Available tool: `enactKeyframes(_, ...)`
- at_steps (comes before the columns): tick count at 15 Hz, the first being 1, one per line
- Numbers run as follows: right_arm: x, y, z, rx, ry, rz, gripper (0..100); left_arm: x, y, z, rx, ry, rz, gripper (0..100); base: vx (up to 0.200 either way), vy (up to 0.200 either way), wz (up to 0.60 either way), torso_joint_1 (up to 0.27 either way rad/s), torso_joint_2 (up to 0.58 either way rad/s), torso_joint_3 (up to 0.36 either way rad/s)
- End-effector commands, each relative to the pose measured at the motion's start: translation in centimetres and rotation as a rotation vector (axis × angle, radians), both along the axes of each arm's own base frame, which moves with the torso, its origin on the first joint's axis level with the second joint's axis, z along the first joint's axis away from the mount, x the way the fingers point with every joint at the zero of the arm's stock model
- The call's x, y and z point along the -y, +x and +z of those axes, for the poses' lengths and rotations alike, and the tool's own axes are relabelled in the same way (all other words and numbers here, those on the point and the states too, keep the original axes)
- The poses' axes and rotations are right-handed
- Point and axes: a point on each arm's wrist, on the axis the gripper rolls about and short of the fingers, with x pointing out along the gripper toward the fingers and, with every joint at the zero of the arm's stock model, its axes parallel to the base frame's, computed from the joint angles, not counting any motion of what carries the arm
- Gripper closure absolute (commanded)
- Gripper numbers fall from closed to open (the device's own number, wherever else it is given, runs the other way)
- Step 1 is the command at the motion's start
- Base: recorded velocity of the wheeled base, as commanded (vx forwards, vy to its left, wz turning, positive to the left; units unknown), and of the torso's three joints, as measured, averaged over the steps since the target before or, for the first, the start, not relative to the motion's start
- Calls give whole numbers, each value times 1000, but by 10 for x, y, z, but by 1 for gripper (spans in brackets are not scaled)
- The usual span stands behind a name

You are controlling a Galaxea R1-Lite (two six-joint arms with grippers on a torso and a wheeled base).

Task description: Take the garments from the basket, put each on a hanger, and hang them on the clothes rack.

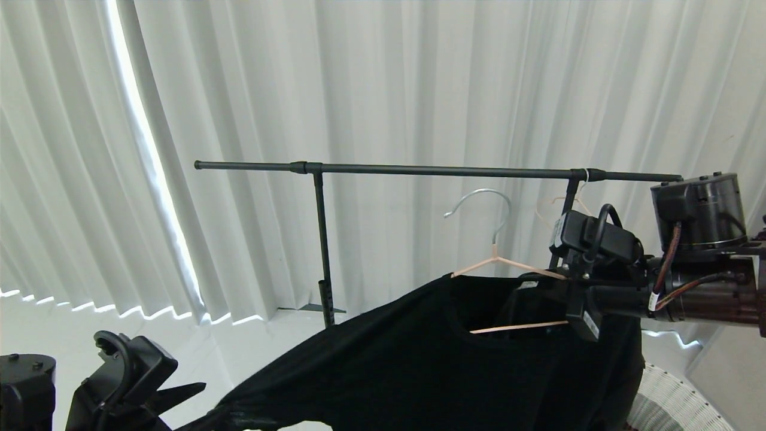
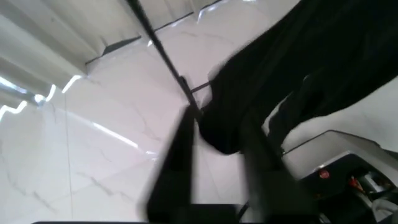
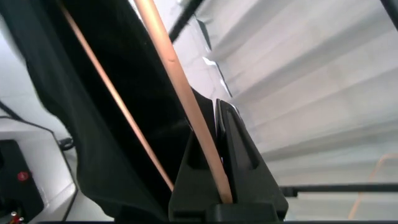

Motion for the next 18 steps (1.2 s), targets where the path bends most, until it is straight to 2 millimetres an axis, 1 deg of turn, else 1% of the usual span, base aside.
enactKeyframes(1, 0, 0, 0, 1, -4, -6, 100, 1, 0, 2, 10, -5, -7, 0, 0, 0, 0, 0, 0, 0)
enactKeyframes(2, 2, -1, -1, 4, -19, -34, 100, 0, 0, 2, 12, -4, 4, 0, 0, 0, 0, 0, 0, 0)
enactKeyframes(5, 16, -4, -8, 4, -70, -145, 100, -9, 3, 3, 20, 21, 114, 0, 0, 0, 0, 0, 0, 0)
enactKeyframes(6, 27, -5, -13, -4, -101, -235, 100, -14, 6, 6, 23, 7, 195, 0, 0, 0, 0, 0, 0, 0)
enactKeyframes(7, 32, -8, -17, -18, -114, -296, 100, -17, 8, 8, 26, 1, 239, 0, 0, 0, 0, 0, 0, 0)
enactKeyframes(9, 41, -12, -29, -78, -126, -514, 100, -24, 9, 9, 27, 5, 351, 0, 0, 0, 0, 0, 0, 0)
enactKeyframes(11, 47, -16, -37, -144, -160, -689, 100, -27, 9, 9, 31, 34, 403, 0, 0, 0, 0, 0, 0, 0)
enactKeyframes(13, 60, -19, -46, -215, -222, -910, 100, -27, 9, 10, 40, 54, 433, 0, 0, 0, 0, 0, 0, 0)
enactKeyframes(14, 65, -18, -49, -219, -228, -1020, 100, -28, 9, 10, 41, 55, 438, 0, 0, 0, 0, 0, 0, 0)
enactKeyframes(15, 68, -15, -52, -218, -222, -1089, 100, -28, 9, 10, 42, 57, 437, 0, 0, 0, 0, 0, 0, 0)
enactKeyframes(16, 73, -8, -52, -212, -204, -1172, 100, -27, 7, 8, 31, 59, 437, 0, 0, 0, 0, 0, 0, 0)
enactKeyframes(18, 76, -2, -48, -203, -183, -1206, 100, -27, 8, 9, 38, 60, 434, 0, 0, 0, 0, 0, 0, 0)
